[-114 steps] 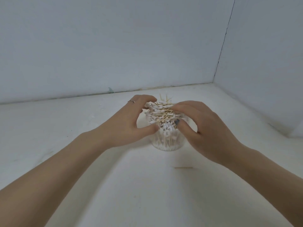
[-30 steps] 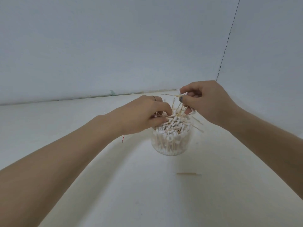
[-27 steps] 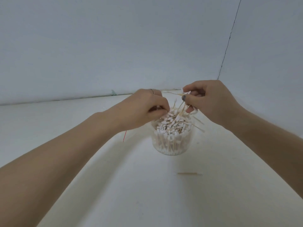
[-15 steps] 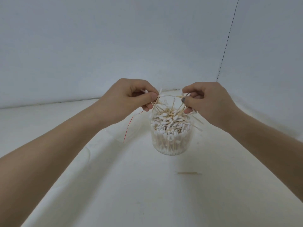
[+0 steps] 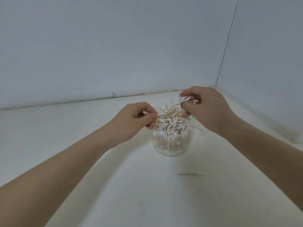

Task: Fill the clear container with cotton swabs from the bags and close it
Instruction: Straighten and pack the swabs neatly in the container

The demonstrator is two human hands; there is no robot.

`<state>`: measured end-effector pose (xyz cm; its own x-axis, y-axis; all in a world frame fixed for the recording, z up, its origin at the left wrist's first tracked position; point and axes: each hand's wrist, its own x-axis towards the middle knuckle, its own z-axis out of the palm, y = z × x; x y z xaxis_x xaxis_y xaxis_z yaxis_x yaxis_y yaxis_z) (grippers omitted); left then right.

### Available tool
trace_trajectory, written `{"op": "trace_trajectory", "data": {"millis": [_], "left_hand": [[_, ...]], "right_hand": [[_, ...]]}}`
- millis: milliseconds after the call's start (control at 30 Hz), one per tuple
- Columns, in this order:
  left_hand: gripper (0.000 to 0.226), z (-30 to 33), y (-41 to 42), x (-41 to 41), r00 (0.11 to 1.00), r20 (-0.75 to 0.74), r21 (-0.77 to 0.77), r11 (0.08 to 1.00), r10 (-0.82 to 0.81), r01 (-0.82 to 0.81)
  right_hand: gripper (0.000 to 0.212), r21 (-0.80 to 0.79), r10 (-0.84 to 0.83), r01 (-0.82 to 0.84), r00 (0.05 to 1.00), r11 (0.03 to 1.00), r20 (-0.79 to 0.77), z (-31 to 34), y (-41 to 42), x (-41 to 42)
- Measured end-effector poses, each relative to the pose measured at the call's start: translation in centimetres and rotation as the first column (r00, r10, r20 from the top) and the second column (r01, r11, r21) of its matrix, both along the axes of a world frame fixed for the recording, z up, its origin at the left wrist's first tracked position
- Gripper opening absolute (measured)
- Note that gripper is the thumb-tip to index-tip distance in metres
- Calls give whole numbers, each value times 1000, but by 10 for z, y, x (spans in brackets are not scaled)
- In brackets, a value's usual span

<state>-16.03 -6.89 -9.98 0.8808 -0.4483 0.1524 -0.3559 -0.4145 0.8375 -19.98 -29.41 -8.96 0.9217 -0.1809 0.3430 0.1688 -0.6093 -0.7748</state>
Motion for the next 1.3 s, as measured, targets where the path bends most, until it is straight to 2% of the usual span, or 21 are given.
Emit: {"op": "trace_trajectory", "data": {"millis": [200, 367, 467, 567, 733, 867, 933, 1033, 1300], "left_hand": [[6, 0, -2, -1, 1000, -10, -29, 1000, 11, -12], [27, 3, -3, -2, 999, 28, -28, 999, -40, 41], [21, 4, -2, 0, 1000, 10, -29, 999, -18, 18], [14, 5, -2, 1, 1000, -14, -115, 993, 27, -29], [8, 8, -7, 5, 994, -60, -206, 973, 92, -102], [6, 14, -8, 8, 993, -75, -225, 969, 87, -101], [6, 17, -7, 8, 995, -71, -221, 972, 64, -79], [4, 17, -7, 8, 996, -62, -203, 977, 61, -73], [11, 14, -12, 2, 997, -71, -168, 984, 40, -51]], "right_hand": [[15, -26, -14, 13, 999, 1000, -32, -3, 6, 5], [19, -100, -26, 23, 999, 995, -33, -2, 12, 4], [22, -147, 41, -39, 999, 988, 5, -4, 16, -3], [19, -202, 117, -116, 993, 973, -7, -10, 21, -7], [12, -167, 193, -193, 981, 967, -18, -14, 26, -13], [6, -198, 174, -155, 981, 968, 82, -17, 25, -9], [5, -177, 145, -125, 984, 976, 107, -18, 25, -9], [2, -143, 178, -164, 979, 976, 95, -17, 27, -11], [5, -170, 183, -156, 971, 973, 153, -20, 30, -7]]}}
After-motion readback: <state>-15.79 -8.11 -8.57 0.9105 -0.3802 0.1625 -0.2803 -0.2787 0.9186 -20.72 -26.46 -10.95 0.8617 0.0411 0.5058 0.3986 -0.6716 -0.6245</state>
